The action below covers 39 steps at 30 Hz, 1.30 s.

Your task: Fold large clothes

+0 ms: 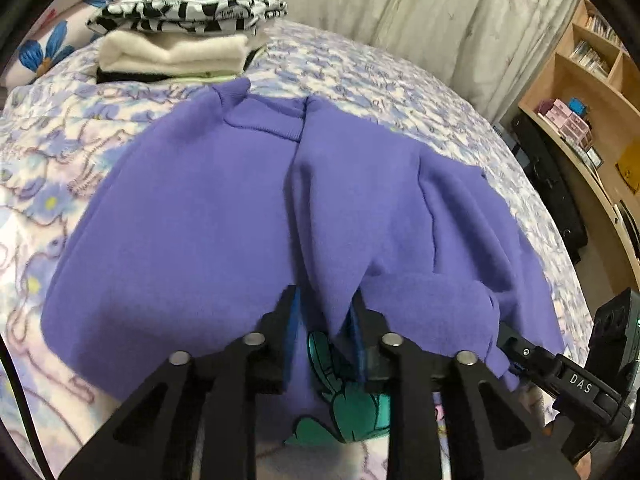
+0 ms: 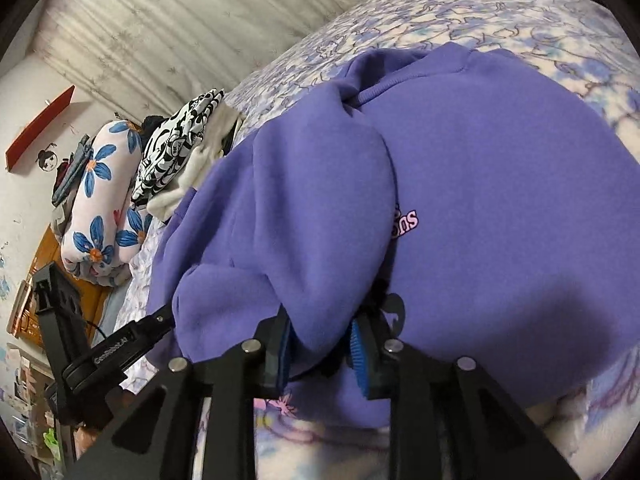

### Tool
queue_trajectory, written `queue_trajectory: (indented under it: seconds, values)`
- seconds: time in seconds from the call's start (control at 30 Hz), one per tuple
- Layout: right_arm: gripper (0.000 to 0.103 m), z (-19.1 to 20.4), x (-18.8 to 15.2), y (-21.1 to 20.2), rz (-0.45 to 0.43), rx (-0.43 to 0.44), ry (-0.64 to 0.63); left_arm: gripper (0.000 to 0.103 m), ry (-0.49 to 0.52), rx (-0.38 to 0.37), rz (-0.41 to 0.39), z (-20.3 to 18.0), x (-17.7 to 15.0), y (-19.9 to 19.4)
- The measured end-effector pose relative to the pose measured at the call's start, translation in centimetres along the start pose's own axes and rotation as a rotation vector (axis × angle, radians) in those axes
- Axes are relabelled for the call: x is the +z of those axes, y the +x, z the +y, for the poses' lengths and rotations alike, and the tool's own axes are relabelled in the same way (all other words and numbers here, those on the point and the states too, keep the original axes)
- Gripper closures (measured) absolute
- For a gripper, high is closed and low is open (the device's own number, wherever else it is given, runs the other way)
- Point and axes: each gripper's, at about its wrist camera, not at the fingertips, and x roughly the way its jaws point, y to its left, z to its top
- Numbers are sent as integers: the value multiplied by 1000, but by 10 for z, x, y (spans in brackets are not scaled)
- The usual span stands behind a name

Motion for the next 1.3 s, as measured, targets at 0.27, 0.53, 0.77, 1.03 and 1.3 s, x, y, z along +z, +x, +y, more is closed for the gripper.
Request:
queue_trajectory:
  seconds: [0.27,0.53,0.77,1.03,1.3]
  values:
    - [66,6,-1,-46,-102,-59,-14,63,78,44,-124,-21,-4,-49]
    - [66,45,28,-53,-235,-61,-172,89,193,-37,-144,-64,18,-43]
    - [84,53,54,3,-166,-57,-208,95,173,-71,-33,-77,27,10]
    - [103,10,30,22,-61,-135,-110,98,158,-40,65,-51,0,36]
    - [100,14,28,7,-35,-132,-83,97,143,-31,47,-55,1,23]
